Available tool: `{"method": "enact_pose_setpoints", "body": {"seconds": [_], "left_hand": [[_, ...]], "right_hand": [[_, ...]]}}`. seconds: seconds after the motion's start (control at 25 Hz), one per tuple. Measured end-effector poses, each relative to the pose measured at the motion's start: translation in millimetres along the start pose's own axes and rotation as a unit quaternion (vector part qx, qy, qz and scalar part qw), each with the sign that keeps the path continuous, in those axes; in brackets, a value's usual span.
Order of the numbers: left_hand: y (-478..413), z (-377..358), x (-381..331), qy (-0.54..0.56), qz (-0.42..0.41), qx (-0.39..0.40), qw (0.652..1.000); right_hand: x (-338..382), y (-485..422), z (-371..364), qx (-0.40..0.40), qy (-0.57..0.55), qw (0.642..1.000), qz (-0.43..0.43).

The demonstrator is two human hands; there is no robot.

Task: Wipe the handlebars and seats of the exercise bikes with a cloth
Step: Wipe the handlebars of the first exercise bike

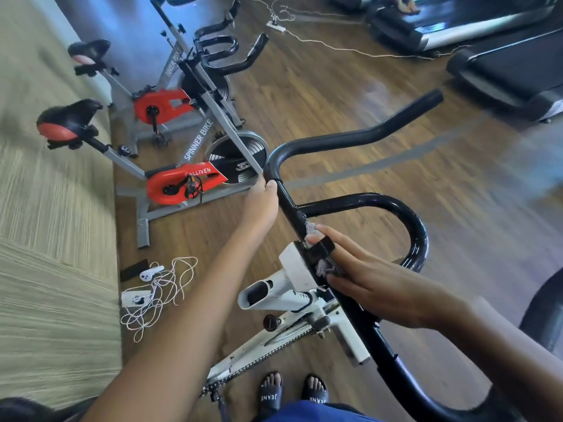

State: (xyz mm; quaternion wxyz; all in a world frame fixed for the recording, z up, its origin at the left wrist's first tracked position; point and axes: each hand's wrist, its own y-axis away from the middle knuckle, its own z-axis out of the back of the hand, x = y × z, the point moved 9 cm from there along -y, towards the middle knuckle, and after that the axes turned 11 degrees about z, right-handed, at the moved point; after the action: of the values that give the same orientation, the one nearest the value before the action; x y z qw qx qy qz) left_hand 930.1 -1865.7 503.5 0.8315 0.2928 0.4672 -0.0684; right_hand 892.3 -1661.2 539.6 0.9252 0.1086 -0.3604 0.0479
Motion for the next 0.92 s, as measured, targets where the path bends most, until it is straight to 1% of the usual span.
{"method": "enact_pose_setpoints", "body": {"seconds": [0.04, 0.08, 0.16, 0.2, 0.24, 0.36, 0.44, 0.48, 0.52, 0.56, 0.64, 0.68, 0.72, 0.76, 0.8, 0.84, 0.92], "left_hand": [[0.2, -0.1, -0.9, -0.008, -0.007, -0.003, 1.000], [-2.0, 0.2, -1.3, -0.013, -0.013, -0.004, 1.000], [-6.5, -0.2, -1.7, -0.013, -0.012, 0.007, 1.000], [-7.1, -1.0, 0.4, -0.011, -0.004, 0.013, 1.000], [-8.8, -1.2, 2.7, -0.008, -0.004, 0.015, 1.000], [-8.8, -0.4, 3.7, -0.002, -0.004, 0.013, 1.000], [-8.8, 0.5, 3.9, -0.003, 0.000, 0.016, 1.000], [-7.3, 1.6, 3.5, -0.005, 0.001, 0.018, 1.000], [-2.1, 3.4, 0.4, -0.009, -0.001, 0.017, 1.000], [2.1, 6.4, -4.0, -0.016, -0.012, 0.002, 1.000], [16.7, 20.8, -21.9, -0.040, -0.058, -0.077, 0.995], [29.0, 27.1, -34.9, -0.040, -0.095, -0.114, 0.988], [45.1, 29.0, -51.7, -0.030, -0.145, -0.127, 0.981], [61.3, 24.5, -66.8, -0.017, -0.192, -0.106, 0.975], [80.4, 15.4, -82.4, -0.006, -0.229, -0.059, 0.971], [96.4, 3.2, -93.9, -0.002, -0.247, 0.000, 0.969], [116.2, -21.2, -105.5, -0.011, -0.230, 0.101, 0.968]], "right_hand": [[-2.1, -2.3, -1.5, 0.002, -0.015, 1.000, -0.003], [-6.1, -5.3, -2.3, 0.002, -0.054, 0.998, -0.012], [-10.3, -9.5, 1.5, -0.016, -0.183, 0.983, -0.028], [-9.7, -10.1, 4.7, -0.027, -0.231, 0.972, -0.026], [-9.5, -10.2, 6.7, -0.035, -0.254, 0.966, -0.021], [-9.8, -11.6, 8.3, -0.047, -0.272, 0.961, -0.021], [-9.5, -12.3, 8.7, -0.061, -0.215, 0.974, -0.029], [-10.5, -12.0, 12.0, -0.084, -0.188, 0.978, -0.031], [-11.6, -11.2, 16.4, -0.112, -0.194, 0.974, -0.036], [-14.7, -9.0, 21.2, -0.142, -0.229, 0.962, -0.045], [-28.1, -1.5, 34.9, -0.224, -0.309, 0.922, -0.068], [-36.3, 4.0, 44.1, -0.275, -0.359, 0.888, -0.086], [-42.8, 9.3, 53.4, -0.324, -0.420, 0.842, -0.098], [-45.6, 12.3, 61.4, -0.363, -0.481, 0.792, -0.099], [-44.7, 13.0, 68.4, -0.390, -0.533, 0.745, -0.090], [-41.2, 11.9, 74.5, -0.406, -0.575, 0.706, -0.073], [-28.0, 8.2, 86.4, -0.430, -0.640, 0.636, -0.027]]}}
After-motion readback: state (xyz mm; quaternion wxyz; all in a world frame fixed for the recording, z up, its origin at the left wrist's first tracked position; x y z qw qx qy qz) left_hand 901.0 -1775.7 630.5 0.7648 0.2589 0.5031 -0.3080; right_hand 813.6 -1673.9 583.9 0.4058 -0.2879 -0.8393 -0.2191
